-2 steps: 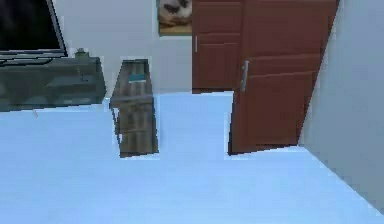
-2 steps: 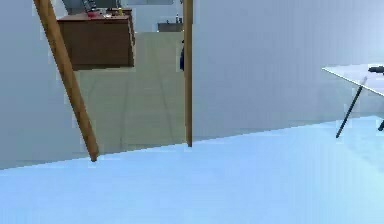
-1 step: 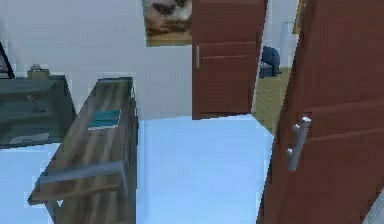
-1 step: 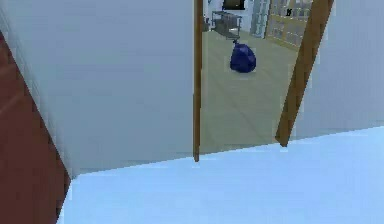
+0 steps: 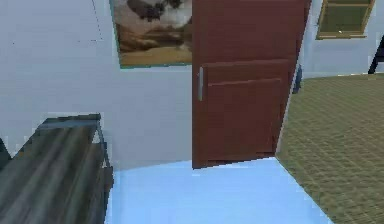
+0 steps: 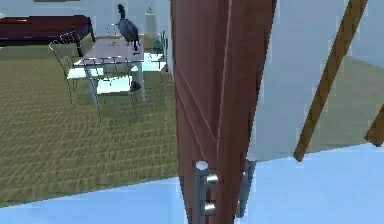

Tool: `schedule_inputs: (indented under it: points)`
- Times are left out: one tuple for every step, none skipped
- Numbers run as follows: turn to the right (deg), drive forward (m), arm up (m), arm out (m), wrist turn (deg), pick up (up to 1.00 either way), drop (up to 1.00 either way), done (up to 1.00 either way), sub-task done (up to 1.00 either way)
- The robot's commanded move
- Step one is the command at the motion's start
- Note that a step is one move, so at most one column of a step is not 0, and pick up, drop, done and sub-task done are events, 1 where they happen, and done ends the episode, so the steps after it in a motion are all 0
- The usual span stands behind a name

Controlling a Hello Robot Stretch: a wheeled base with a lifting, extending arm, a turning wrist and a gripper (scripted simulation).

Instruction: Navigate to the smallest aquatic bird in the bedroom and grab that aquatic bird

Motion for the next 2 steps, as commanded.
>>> schedule_inputs:
  points:
    - [33.0,0.00,0.00,0.00,0.0,0.00,0.00,0.00,0.00]
    - [0.0,0.20,0.00,0.00,0.0,0.00,0.00,0.00,0.00]
